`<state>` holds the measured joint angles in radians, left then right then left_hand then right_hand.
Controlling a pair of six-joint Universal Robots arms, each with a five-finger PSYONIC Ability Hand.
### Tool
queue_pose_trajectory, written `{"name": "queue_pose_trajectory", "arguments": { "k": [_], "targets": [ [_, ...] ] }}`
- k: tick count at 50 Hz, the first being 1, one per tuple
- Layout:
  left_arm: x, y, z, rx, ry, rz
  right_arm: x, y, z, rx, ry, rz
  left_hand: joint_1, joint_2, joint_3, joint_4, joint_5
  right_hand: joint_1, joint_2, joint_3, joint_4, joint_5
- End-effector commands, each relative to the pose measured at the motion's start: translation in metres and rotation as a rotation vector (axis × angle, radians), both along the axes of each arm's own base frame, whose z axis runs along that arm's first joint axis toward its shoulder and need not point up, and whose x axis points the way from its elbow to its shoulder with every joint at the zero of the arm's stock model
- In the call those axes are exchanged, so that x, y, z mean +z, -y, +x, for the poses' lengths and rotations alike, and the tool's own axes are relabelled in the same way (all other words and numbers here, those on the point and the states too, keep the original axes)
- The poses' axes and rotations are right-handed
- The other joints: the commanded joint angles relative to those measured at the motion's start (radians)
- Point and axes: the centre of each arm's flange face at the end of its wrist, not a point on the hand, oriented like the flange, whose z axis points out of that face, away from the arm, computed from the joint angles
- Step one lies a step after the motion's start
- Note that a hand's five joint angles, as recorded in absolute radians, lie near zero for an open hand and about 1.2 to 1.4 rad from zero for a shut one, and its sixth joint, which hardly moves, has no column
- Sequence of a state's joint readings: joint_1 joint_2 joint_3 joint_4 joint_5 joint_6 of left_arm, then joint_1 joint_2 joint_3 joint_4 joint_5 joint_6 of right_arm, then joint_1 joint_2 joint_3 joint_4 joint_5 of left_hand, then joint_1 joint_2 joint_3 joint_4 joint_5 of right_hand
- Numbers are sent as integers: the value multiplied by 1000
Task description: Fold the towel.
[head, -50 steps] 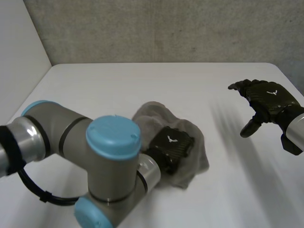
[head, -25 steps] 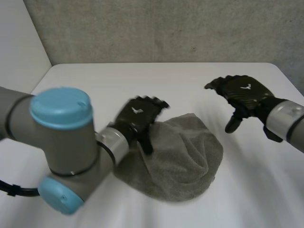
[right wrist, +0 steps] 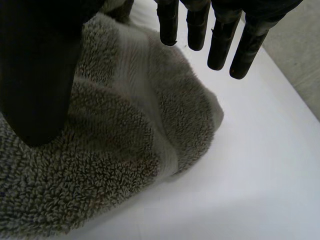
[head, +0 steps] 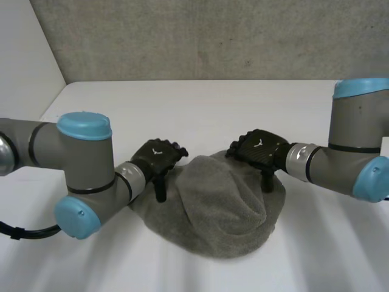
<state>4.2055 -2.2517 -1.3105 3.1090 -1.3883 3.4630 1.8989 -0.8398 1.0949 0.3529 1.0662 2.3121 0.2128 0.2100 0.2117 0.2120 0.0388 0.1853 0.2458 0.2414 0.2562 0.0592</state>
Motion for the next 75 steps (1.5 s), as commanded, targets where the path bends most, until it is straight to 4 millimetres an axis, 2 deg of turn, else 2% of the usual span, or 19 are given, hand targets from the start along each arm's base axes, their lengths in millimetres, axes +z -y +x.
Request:
{"name": "queue_pose_trajectory", "arguments": {
  "k": [1, 12, 17, 18, 19, 23, 25, 26, 27, 28, 34, 36, 41, 49, 53, 66, 72, 74, 75],
  "targets": [
    [-13, 7, -3, -14, 51, -13, -12, 9, 4, -24, 6, -39, 18, 21, 19, 19, 18, -11, -71, -67, -82, -59],
    [-11, 11, -4, -14, 52, -25, 2, 22, 12, -69, 66, -128, 54, 56, 55, 54, 53, -11, -71, -67, -82, -59],
    [-13, 11, -4, -14, 54, -20, -15, 23, 14, -67, 53, -74, 277, 279, 278, 277, 276, -11, -71, -67, -82, -59],
    [-13, 11, -4, -14, 54, -20, -15, 23, 14, -67, 53, -74, 416, 419, 417, 417, 416, -11, -71, -67, -82, -59],
    [-13, 11, -4, -13, 53, -19, -19, 23, 14, -66, 44, -54, 589, 592, 590, 590, 589, 69, 9, 13, -2, 21],
    [-13, 10, -4, -16, 56, -16, -25, 22, 15, -63, 27, -14, 840, 843, 841, 841, 840, 273, 212, 216, 202, 224],
    [-14, 9, -3, -18, 66, -6, -22, 26, 15, -70, 28, -17, 1074, 1077, 1075, 1075, 1073, 699, 638, 642, 628, 650],
    [-14, 9, -3, -18, 66, -6, -22, 26, 15, -70, 28, -17, 1075, 1078, 1076, 1076, 1075, 701, 641, 645, 630, 653],
    [-14, 8, -2, -21, 76, -1, -19, 26, 15, -68, 36, -20, 1182, 1185, 1183, 1183, 1182, 954, 894, 898, 883, 906],
    [-13, 8, -2, -23, 85, -7, -18, 26, 15, -77, 38, -24, 1183, 1186, 1185, 1184, 1183, 1208, 1148, 1152, 1137, 1160],
    [-8, 14, 2, -7, 103, -38, -1, 37, 7, -156, 65, -65, 1183, 1186, 1185, 1184, 1183, 1211, 1150, 1155, 1140, 1163],
    [-1, 28, 16, 84, 115, -63, 13, 51, -9, -274, 100, -95, 1183, 1186, 1185, 1184, 1183, 1211, 1150, 1155, 1140, 1163],
    [19, 54, 45, 261, 120, -135, 18, 72, -43, -442, 143, -107, 1183, 1186, 1185, 1184, 1183, 1211, 1150, 1155, 1140, 1163],
    [41, 56, 60, 382, -45, -153, 30, 65, -72, -557, 223, -89, 1183, 1186, 1185, 1184, 1183, 1211, 1150, 1155, 1140, 1163],
    [42, 53, 65, 409, -86, -128, 29, 60, -72, -555, 242, -68, 1183, 1186, 1185, 1184, 1183, 1211, 1150, 1155, 1140, 1163],
    [46, 41, 50, 370, -111, -127, 34, 58, -67, -544, 252, -81, 1183, 1186, 1185, 1184, 1183, 1211, 1150, 1155, 1140, 1163],
    [68, 40, 51, 372, -141, -170, 56, 61, -67, -539, 271, -137, 1183, 1186, 1185, 1184, 1183, 1211, 1150, 1155, 1140, 1163],
    [77, 37, 52, 370, -154, -189, 82, 50, -68, -530, 290, -168, 1183, 1186, 1185, 1184, 1183, 1211, 1150, 1155, 1140, 1163],
    [91, 32, 53, 368, -173, -215, 82, 50, -68, -530, 290, -168, 1183, 1186, 1185, 1184, 1183, 1211, 1150, 1155, 1140, 1163]
  ]
}}
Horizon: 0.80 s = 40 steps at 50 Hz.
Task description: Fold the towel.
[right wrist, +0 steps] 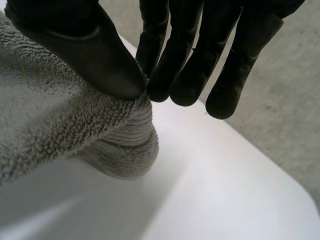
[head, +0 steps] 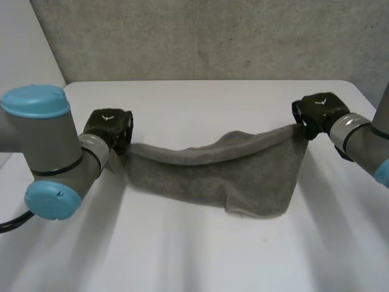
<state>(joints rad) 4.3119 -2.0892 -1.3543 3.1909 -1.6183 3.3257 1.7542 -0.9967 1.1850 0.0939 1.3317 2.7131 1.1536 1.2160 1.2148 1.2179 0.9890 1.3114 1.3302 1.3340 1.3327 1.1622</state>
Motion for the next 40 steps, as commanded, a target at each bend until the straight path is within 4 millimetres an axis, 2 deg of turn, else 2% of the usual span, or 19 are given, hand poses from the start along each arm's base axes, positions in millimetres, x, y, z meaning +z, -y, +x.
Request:
{"name": "queue_pose_trajectory", "arguments": {
  "k": [1, 2, 4, 5, 7, 9, 10, 12, 15, 19, 21, 23, 24, 26, 32, 35, 37, 38, 40],
  "targets": [
    [46, -15, 6, -1, -43, -96, 49, -17, -3, 11, 17, -76, 243, 180, 182, 178, 233, 85, 66, 62, 64, 60],
    [46, -15, 6, -1, -43, -96, 50, -17, -3, 11, 17, -77, 243, 180, 182, 178, 233, 85, 66, 62, 64, 60],
    [74, -30, 13, -5, -70, -166, 81, -35, -6, 38, 33, -128, 243, 180, 182, 178, 233, 85, 66, 62, 64, 60],
    [74, -30, 13, -5, -70, -166, 81, -35, -6, 38, 33, -128, 243, 180, 182, 178, 233, 85, 66, 62, 64, 60],
    [89, -36, 16, -6, -87, -203, 111, -55, -6, 84, 50, -184, 243, 180, 182, 178, 233, 85, 66, 62, 64, 60],
    [115, -48, 20, -10, -122, -266, 126, -66, -6, 99, 56, -205, 243, 180, 182, 178, 233, 85, 66, 62, 64, 60],
    [115, -48, 20, -10, -122, -266, 126, -66, -6, 99, 56, -205, 243, 180, 182, 178, 233, 85, 66, 62, 64, 60],
    [136, -59, 24, -9, -172, -311, 149, -85, -11, 111, 56, -222, 243, 180, 182, 178, 233, 85, 66, 62, 64, 60],
    [144, -62, 25, -18, -198, -323, 161, -95, -19, 104, 49, -205, 243, 180, 182, 178, 233, 85, 66, 62, 64, 60],
    [138, -62, 25, -31, -185, -289, 153, -92, -28, 105, 8, -141, 243, 180, 182, 178, 233, 85, 66, 62, 64, 60],
    [131, -61, 23, -40, -172, -254, 127, -83, -25, 138, -62, -47, 243, 180, 182, 178, 233, 85, 66, 62, 64, 60],
    [96, -48, 16, -51, -120, -135, 112, -78, -21, 158, -100, 4, 243, 180, 182, 178, 233, 85, 66, 62, 64, 60],
    [96, -48, 16, -51, -120, -135, 112, -78, -21, 158, -100, 4, 243, 180, 182, 178, 233, 85, 66, 62, 64, 60],
    [68, -33, 11, -47, -82, -43, 86, -71, -11, 204, -157, 80, 243, 180, 182, 178, 233, 85, 66, 62, 64, 60],
    [37, 3, -2, -40, -59, 9, 46, -47, 14, 220, -214, 146, 243, 180, 182, 178, 233, 85, 66, 62, 64, 60],
    [38, 12, -6, -40, -64, -8, 43, -39, 20, 205, -228, 121, 243, 180, 182, 178, 233, 85, 66, 62, 64, 60],
    [53, 33, -13, -39, -105, -99, 50, -15, 32, 149, -219, -22, 243, 180, 182, 178, 233, 85, 66, 62, 64, 60],
    [54, 33, -13, -39, -105, -100, 50, -15, 32, 148, -219, -23, 243, 180, 182, 178, 233, 85, 66, 62, 64, 60],
    [88, 50, -19, -30, -174, -268, 72, 8, 44, 79, -145, -252, 243, 180, 182, 178, 233, 85, 66, 62, 64, 60]
  ]
}}
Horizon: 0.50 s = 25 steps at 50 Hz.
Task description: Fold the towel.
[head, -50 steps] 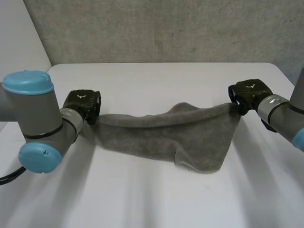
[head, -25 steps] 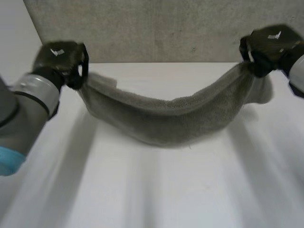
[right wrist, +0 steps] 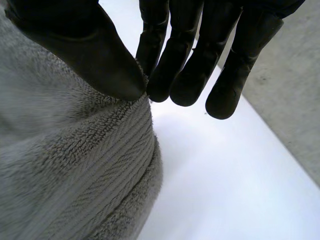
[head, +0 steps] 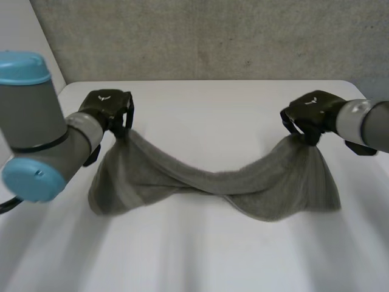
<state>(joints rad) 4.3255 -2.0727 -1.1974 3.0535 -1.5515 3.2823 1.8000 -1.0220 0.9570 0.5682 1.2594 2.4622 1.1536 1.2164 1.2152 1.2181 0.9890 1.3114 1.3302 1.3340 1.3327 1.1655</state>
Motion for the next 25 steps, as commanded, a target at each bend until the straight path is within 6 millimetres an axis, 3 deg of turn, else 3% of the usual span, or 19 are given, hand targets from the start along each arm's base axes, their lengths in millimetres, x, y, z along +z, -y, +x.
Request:
{"name": "queue_pose_trajectory", "arguments": {
  "k": [1, 2, 3, 4, 5, 6, 8, 10, 14, 16, 17, 19, 22, 24, 25],
  "targets": [
    [48, 41, -14, 19, -113, -254, 26, 48, 27, -89, 108, -364, 243, 180, 181, 178, 233, 85, 66, 62, 64, 56],
    [61, 47, -16, 28, -149, -338, 36, 58, 30, -115, 176, -478, 243, 180, 181, 178, 233, 85, 66, 62, 64, 56],
    [61, 47, -16, 28, -150, -338, 52, 62, 29, -138, 249, -592, 243, 180, 181, 178, 233, 85, 66, 62, 64, 56],
    [76, 50, -17, 43, -191, -433, 52, 62, 28, -139, 250, -593, 243, 180, 181, 178, 233, 85, 66, 62, 64, 56],
    [97, 51, -13, 78, -239, -538, 72, 60, 26, -150, 319, -696, 243, 180, 181, 178, 233, 85, 66, 62, 64, 56],
    [97, 51, -13, 78, -240, -539, 72, 59, 26, -150, 320, -697, 243, 180, 181, 178, 233, 85, 66, 62, 64, 56],
    [126, 41, -3, 128, -306, -673, 107, 37, 19, -140, 393, -818, 243, 180, 181, 178, 233, 85, 66, 62, 64, 56],
    [126, 36, -1, 135, -309, -684, 114, 29, 16, -136, 395, -824, 243, 180, 181, 178, 233, 85, 66, 62, 64, 56],
    [113, 29, 3, 135, -287, -640, 97, 28, 14, -126, 361, -741, 243, 180, 181, 178, 233, 85, 66, 62, 64, 56],
    [83, 22, 3, 118, -241, -544, 74, 21, 14, -103, 308, -592, 243, 180, 181, 178, 233, 85, 66, 62, 64, 56],
    [83, 22, 3, 118, -240, -543, 74, 21, 14, -103, 308, -591, 243, 180, 181, 178, 233, 85, 66, 62, 64, 56],
    [49, 13, 4, 85, -182, -429, 38, 15, 17, -68, 249, -410, 243, 180, 181, 178, 233, 85, 66, 62, 64, 56],
    [32, 7, 4, 63, -153, -369, 21, 12, 18, -56, 220, -332, 243, 180, 181, 178, 233, 85, 66, 62, 64, 56],
    [2, -5, 5, 21, -104, -258, -11, 8, 19, -39, 157, -210, 243, 180, 181, 178, 233, 85, 66, 62, 64, 56],
    [1, -5, 5, 21, -104, -258, -12, 8, 19, -39, 157, -209, 243, 180, 181, 178, 233, 85, 66, 62, 64, 56]
  ]
}}
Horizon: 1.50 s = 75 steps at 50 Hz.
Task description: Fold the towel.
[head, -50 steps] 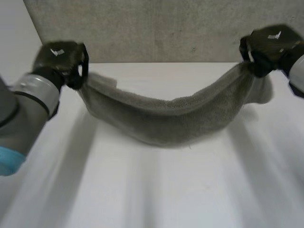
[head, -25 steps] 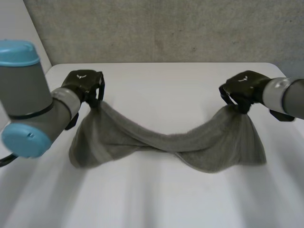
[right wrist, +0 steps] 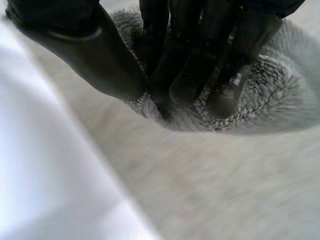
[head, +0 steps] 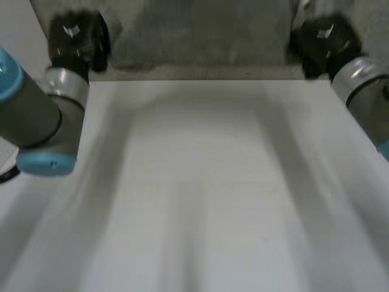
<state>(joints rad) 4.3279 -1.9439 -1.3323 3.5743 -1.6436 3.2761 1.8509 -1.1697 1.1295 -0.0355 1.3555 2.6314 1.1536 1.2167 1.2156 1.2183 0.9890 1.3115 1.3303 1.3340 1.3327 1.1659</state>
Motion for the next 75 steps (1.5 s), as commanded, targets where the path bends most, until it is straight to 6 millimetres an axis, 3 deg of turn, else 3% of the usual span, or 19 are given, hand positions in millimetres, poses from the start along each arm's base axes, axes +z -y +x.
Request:
{"name": "queue_pose_trajectory", "arguments": {
  "k": [1, 2, 3, 7, 10, 15, 22, 26, 35, 36, 37, 38, 39, 40, 42, 54, 56, 67, 75],
  "targets": [
    [-74, -27, 3, -86, 127, 266, -78, -13, 2, 54, -142, 323, 243, 180, 181, 178, 233, 85, 66, 62, 64, 56],
    [-89, -34, 5, -91, 147, 315, -95, -15, 1, 58, -168, 372, 243, 180, 181, 178, 233, 85, 66, 62, 64, 56],
    [-89, -34, 5, -91, 147, 315, -95, -15, 1, 58, -168, 373, 243, 180, 181, 178, 233, 85, 66, 62, 64, 56],
    [-135, -50, 12, -95, 198, 457, -141, -26, -3, 67, -233, 502, 243, 180, 181, 178, 233, 85, 66, 62, 64, 56],
    [-151, -60, 15, -98, 221, 521, -160, -33, -5, 74, -260, 558, 243, 180, 181, 178, 233, 85, 66, 62, 64, 56],
    [-159, -73, 20, -100, 240, 575, -171, -43, -9, 76, -275, 607, 243, 180, 181, 178, 233, 85, 66, 62, 64, 56],
    [-142, -82, 31, -81, 238, 592, -153, -58, -19, 67, -286, 611, 243, 180, 181, 178, 233, 85, 66, 62, 64, 56],
    [-132, -92, 39, -70, 236, 596, -141, -67, -37, 58, -323, 622, 243, 180, 181, 178, 233, 85, 66, 62, 64, 56],
    [-129, -118, 43, -130, 304, 622, -129, -94, -59, 93, -449, 706, 243, 180, 181, 178, 233, 85, 66, 62, 64, 56],
    [-130, -124, 42, -160, 330, 633, -127, -97, -60, 108, -469, 720, 243, 180, 181, 178, 233, -185, -203, -207, -206, -213],
    [-130, -128, 41, -185, 351, 635, -124, -97, -61, 112, -470, 724, 115, 52, 53, 50, 105, -629, -648, -651, -650, -658],
    [-130, -128, 41, -186, 351, 635, -124, -97, -61, 112, -470, 724, 114, 51, 52, 49, 104, -633, -652, -656, -655, -662],
    [-129, -130, 39, -207, 365, 632, -118, -96, -60, 115, -459, 703, -130, -193, -192, -195, -140, -817, -835, -839, -838, -846],
    [-126, -130, 39, -215, 369, 621, -112, -94, -59, 119, -440, 670, -420, -484, -482, -485, -430, -818, -837, -841, -840, -847],
    [-123, -127, 39, -211, 368, 607, -105, -90, -58, 116, -412, 630, -566, -629, -628, -630, -576, -827, -846, -850, -848, -856],
    [-83, -95, 32, -181, 318, 448, -68, -53, -53, 21, -69, 508, -597, -660, -659, -661, -607, -953, -972, -976, -975, -982],
    [-77, -79, 30, -168, 309, 411, -65, -46, -50, 17, -25, 500, -594, -657, -656, -658, -604, -953, -972, -976, -975, -982],
    [-103, -34, 12, -180, 353, 455, -89, -8, -42, -18, 139, 612, -544, -607, -606, -609, -554, -939, -958, -961, -960, -968],
    [-128, -26, 7, -209, 402, 649, -106, 14, -28, -11, 201, 660, -547, -610, -609, -611, -557, -936, -955, -958, -957, -965]
  ]
}}
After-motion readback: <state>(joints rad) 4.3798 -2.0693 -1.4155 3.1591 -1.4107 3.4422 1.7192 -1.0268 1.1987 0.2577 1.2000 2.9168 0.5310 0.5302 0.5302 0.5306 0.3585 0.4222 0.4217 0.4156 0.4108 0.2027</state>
